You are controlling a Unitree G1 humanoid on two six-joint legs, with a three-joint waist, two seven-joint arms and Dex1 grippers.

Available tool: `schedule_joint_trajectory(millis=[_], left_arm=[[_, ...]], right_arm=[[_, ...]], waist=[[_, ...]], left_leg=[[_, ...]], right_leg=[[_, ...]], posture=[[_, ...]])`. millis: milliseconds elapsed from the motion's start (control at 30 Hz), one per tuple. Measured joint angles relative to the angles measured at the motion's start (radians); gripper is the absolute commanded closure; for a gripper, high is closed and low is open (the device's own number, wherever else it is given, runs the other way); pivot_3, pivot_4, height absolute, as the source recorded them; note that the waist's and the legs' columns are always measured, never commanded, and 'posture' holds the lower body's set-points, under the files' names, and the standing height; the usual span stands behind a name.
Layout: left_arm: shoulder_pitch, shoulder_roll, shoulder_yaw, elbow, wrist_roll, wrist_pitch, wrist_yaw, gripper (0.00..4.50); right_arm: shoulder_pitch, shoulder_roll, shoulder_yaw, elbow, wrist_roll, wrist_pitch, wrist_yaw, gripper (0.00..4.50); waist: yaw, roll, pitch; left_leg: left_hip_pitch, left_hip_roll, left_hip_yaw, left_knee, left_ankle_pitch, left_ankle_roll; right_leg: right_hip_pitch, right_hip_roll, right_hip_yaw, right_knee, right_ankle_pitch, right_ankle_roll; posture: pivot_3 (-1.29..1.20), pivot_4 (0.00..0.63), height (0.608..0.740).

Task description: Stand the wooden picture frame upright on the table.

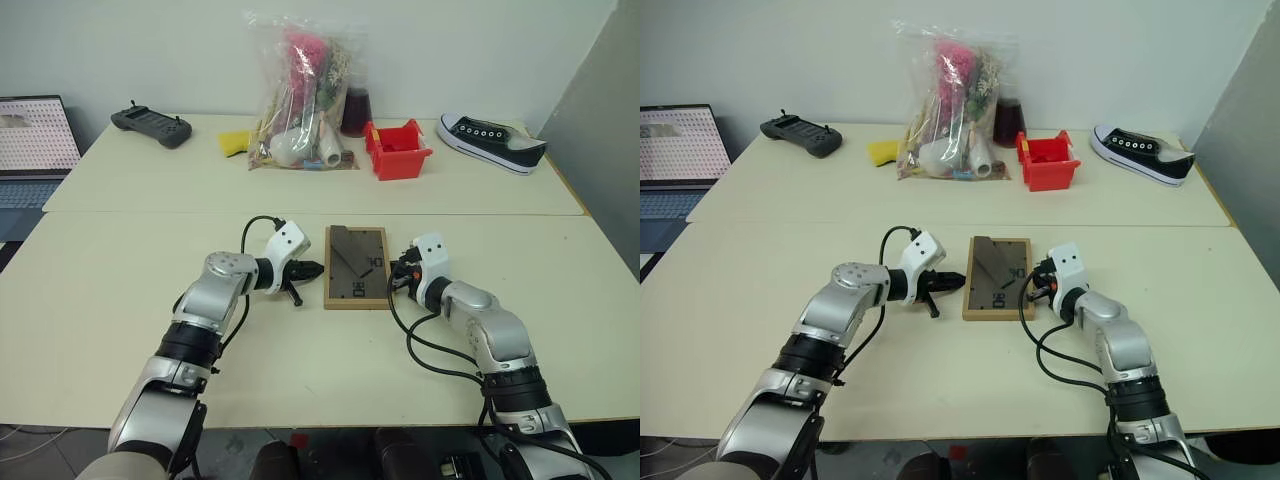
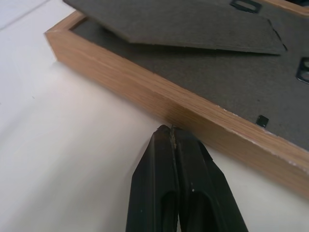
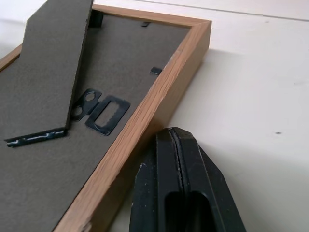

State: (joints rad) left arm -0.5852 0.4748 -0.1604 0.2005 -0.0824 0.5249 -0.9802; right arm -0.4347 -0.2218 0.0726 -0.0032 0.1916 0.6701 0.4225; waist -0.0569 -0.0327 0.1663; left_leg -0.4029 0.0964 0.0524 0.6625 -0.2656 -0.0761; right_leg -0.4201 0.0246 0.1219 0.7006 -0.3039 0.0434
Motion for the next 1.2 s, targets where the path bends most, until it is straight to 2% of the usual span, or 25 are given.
schedule_joint_trajectory(millis=[33,267,433,500,633,667,700,767,833,867,1000,1067,1133,1167,1200], left_arm=[[0.068,0.037,0.001,-0.115,-0.025,0.054,-0.017,4.46],[0.227,0.15,0.03,-0.384,-0.1,0.198,-0.035,4.46],[0.285,0.207,0.083,-0.448,-0.145,0.23,-0.028,4.46],[0.306,0.213,0.108,-0.439,-0.168,0.242,-0.013,4.28],[0.315,0.236,0.226,-0.452,-0.341,0.447,-0.043,3.43],[0.315,0.237,0.286,-0.473,-0.432,0.571,-0.049,3.21],[0.315,0.237,0.304,-0.478,-0.461,0.612,-0.052,3.03],[0.31,0.216,0.412,-0.485,-0.589,0.852,-0.048,2.57],[0.313,0.199,0.481,-0.468,-0.685,1.0,-0.019,2.22],[0.321,0.196,0.51,-0.434,-0.762,1.045,0.022,1.91],[0.353,0.145,0.567,-0.34,-0.952,1.078,0.203,1.23],[0.356,0.072,0.588,-0.306,-1.037,1.081,0.336,0.72],[0.363,-0.008,0.597,-0.309,-1.064,1.081,0.441,0.4],[0.373,-0.054,0.596,-0.31,-1.072,1.082,0.489,0.08],[0.38,-0.092,0.603,-0.312,-1.089,1.079,0.522,0.02]], right_arm=[[0.017,-0.018,0.011,-0.04,0.013,0.019,0.028,4.5],[0.077,-0.093,0.073,-0.165,0.045,0.084,0.119,4.5],[0.09,-0.168,0.11,-0.183,0.027,0.073,0.153,4.5],[0.084,-0.196,0.11,-0.165,0.02,0.043,0.172,4.5],[0.043,-0.239,0.105,-0.087,0.01,-0.022,0.214,4.5],[0.022,-0.245,0.105,-0.047,0.006,-0.049,0.231,4.5],[0.016,-0.246,0.105,-0.036,0.005,-0.057,0.236,4.5],[-0.013,-0.257,0.116,0.022,-0.009,-0.105,0.278,4.5],[-0.036,-0.267,0.128,0.066,-0.018,-0.144,0.31,4.5],[-0.052,-0.267,0.135,0.092,-0.027,-0.165,0.323,4.5],[-0.076,-0.252,0.145,0.134,-0.045,-0.198,0.341,4.5],[-0.079,-0.236,0.151,0.136,-0.05,-0.199,0.347,4.5],[-0.074,-0.229,0.16,0.124,-0.051,-0.194,0.359,4.5],[-0.067,-0.224,0.166,0.111,-0.05,-0.189,0.362,4.5],[-0.056,-0.217,0.166,0.095,-0.05,-0.18,0.362,4.5]], waist=[[0.0,0.0,0.0],[0.003,0.0,0.0],[0.005,0.0,0.0],[0.006,0.0,0.0],[0.004,0.0,0.0],[0.002,0.0,0.0],[0.002,0.0,0.0],[0.0,0.0,0.0],[-0.001,0.0,0.0],[0.0,0.0,0.0],[0.0,0.0,0.0],[0.001,-0.001,-0.001],[0.002,0.0,-0.001],[0.002,0.0,-0.001],[0.002,-0.001,-0.002]], left_leg=[[0.0,0.0,0.0,-0.001,0.0,0.0],[0.0,0.0,-0.001,0.0,-0.001,0.002],[0.001,-0.001,-0.001,0.001,-0.001,0.002],[0.001,-0.001,-0.001,0.001,-0.001,0.003],[0.001,-0.001,-0.001,0.0,-0.002,0.003],[0.001,-0.001,-0.001,0.0,-0.002,0.003],[0.001,-0.001,-0.001,0.0,-0.002,0.003],[0.001,-0.001,-0.002,0.0,-0.002,0.003],[0.001,0.0,-0.003,0.0,-0.002,0.003],[0.001,0.0,-0.003,0.0,-0.002,0.003],[0.003,0.0,-0.004,0.0,-0.002,0.003],[0.004,0.0,-0.005,0.0,-0.001,0.003],[0.004,-0.001,-0.006,0.001,-0.001,0.002],[0.004,-0.001,-0.006,0.001,-0.001,0.002],[0.004,0.0,-0.006,0.001,-0.001,0.002]], right_leg=[[0.0,0.0,0.0,0.0,0.0,0.0],[0.001,0.0,0.0,0.0,0.0,0.0],[0.002,0.0,-0.001,0.0,0.0,0.0],[0.002,0.0,-0.001,-0.001,0.0,0.0],[0.001,0.0,-0.001,-0.001,0.0,0.0],[0.001,0.0,-0.001,-0.001,0.0,0.0],[0.001,0.0,-0.001,-0.001,0.0,0.0],[0.001,0.0,-0.002,-0.001,0.0,0.0],[0.002,0.0,-0.002,-0.001,0.0,0.0],[0.002,0.0,-0.002,-0.001,0.0,0.0],[0.004,0.0,-0.003,-0.001,0.0,0.0],[0.005,-0.001,-0.003,-0.001,0.0,0.0],[0.007,-0.002,-0.004,-0.001,0.0,0.0],[0.007,-0.001,-0.004,-0.002,0.0,0.0],[0.007,-0.001,-0.004,-0.002,0.0,0.0]], posture=[[0.0,0.15,0.74],[0.0,0.15,0.74],[0.0,0.15,0.74],[0.0,0.15,0.74],[0.0,0.15,0.74],[0.0,0.15,0.74],[0.0,0.15,0.74],[0.0,0.15,0.74],[0.0,0.15,0.74],[0.0,0.15,0.74],[0.0,0.15,0.74],[0.0,0.15,0.74],[0.0,0.15,0.74],[0.0,0.15,0.74],[0.0,0.15,0.74]])
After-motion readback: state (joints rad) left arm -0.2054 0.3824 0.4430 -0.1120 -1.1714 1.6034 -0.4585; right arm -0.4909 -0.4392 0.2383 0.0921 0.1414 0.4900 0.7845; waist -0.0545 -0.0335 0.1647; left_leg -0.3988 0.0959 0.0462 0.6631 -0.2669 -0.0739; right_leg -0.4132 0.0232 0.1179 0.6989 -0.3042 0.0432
